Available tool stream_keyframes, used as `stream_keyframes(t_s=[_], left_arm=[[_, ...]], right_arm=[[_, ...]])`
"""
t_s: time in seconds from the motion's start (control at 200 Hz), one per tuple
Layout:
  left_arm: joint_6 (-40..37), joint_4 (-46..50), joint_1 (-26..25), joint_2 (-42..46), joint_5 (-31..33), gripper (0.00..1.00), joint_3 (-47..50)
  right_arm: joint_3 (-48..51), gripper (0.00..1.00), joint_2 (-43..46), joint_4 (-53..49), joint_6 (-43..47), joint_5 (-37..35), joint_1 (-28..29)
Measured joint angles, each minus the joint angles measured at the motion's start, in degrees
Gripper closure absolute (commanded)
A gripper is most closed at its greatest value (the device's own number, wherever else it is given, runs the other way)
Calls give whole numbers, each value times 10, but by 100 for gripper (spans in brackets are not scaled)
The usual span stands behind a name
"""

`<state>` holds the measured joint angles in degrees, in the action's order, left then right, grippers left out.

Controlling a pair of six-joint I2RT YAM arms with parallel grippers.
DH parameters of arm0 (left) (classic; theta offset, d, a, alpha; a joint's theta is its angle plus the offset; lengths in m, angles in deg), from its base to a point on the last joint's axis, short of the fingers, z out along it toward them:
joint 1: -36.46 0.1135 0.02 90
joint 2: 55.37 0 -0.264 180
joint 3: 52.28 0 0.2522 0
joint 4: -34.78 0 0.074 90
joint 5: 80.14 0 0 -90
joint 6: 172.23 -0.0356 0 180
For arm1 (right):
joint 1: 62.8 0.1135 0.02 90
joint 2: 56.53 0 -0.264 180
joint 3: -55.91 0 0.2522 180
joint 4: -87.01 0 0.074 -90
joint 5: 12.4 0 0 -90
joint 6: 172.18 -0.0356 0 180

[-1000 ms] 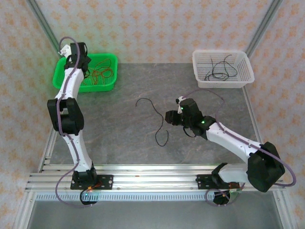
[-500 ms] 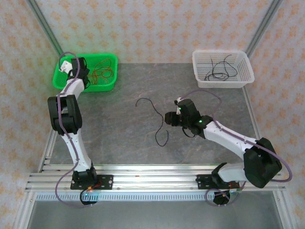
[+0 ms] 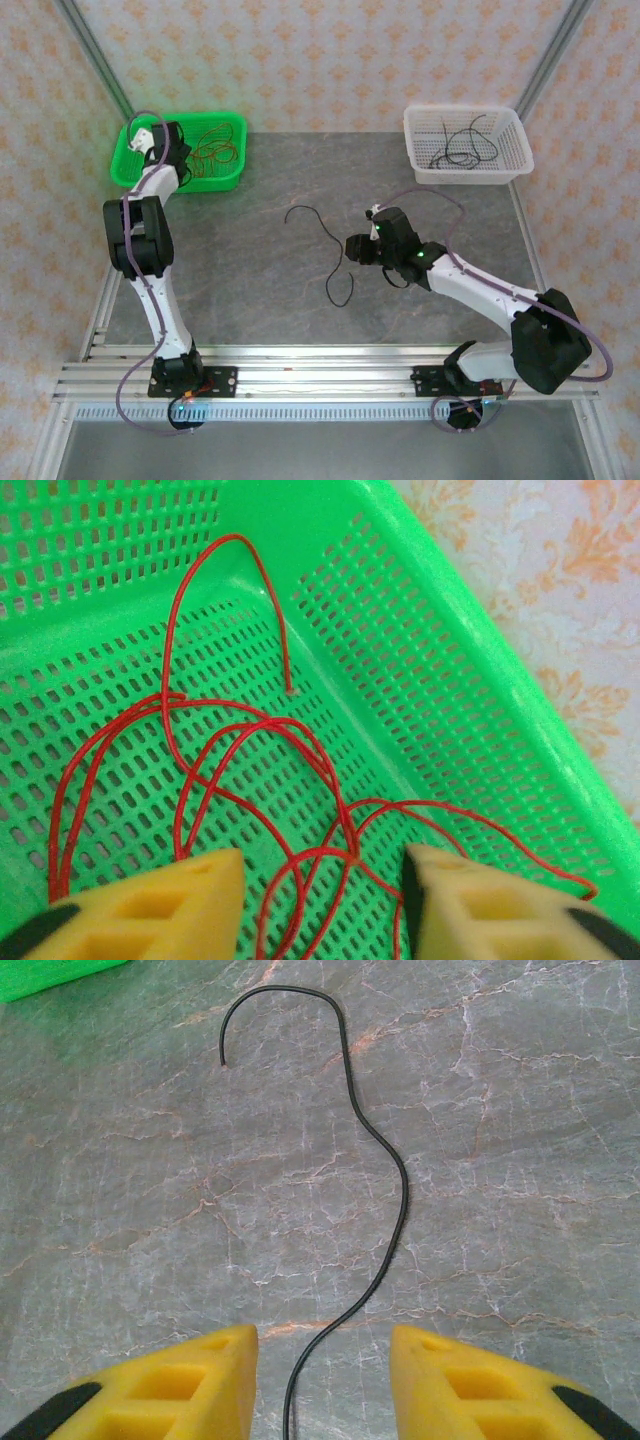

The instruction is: Untangle the cables

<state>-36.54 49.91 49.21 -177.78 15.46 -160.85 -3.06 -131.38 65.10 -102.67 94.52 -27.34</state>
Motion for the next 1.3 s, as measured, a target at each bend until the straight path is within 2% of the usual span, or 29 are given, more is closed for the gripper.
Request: stream_keyframes(t_s=[0.075, 0.315, 0.546, 0.756, 1.056, 1.296], left_arm=[[-5, 5, 0, 0, -1, 37, -9], [-27, 32, 0, 35, 9, 31, -12], [-56, 51, -10, 150, 14, 23, 7], [-80, 90, -38, 247, 6, 23, 13], [-98, 125, -101, 398, -21, 23, 182], [-103, 130, -108, 483, -19, 23, 276]], right_arm=[[0, 60, 0, 0, 0, 0, 0], [-18, 59, -30, -21, 0, -18, 0], [-62, 56, -80, -61, 0, -58, 8], [-116, 56, -146, -109, 0, -108, 55], [-115, 56, -171, -169, -38, -156, 100], [-70, 56, -167, -169, -81, -153, 132]])
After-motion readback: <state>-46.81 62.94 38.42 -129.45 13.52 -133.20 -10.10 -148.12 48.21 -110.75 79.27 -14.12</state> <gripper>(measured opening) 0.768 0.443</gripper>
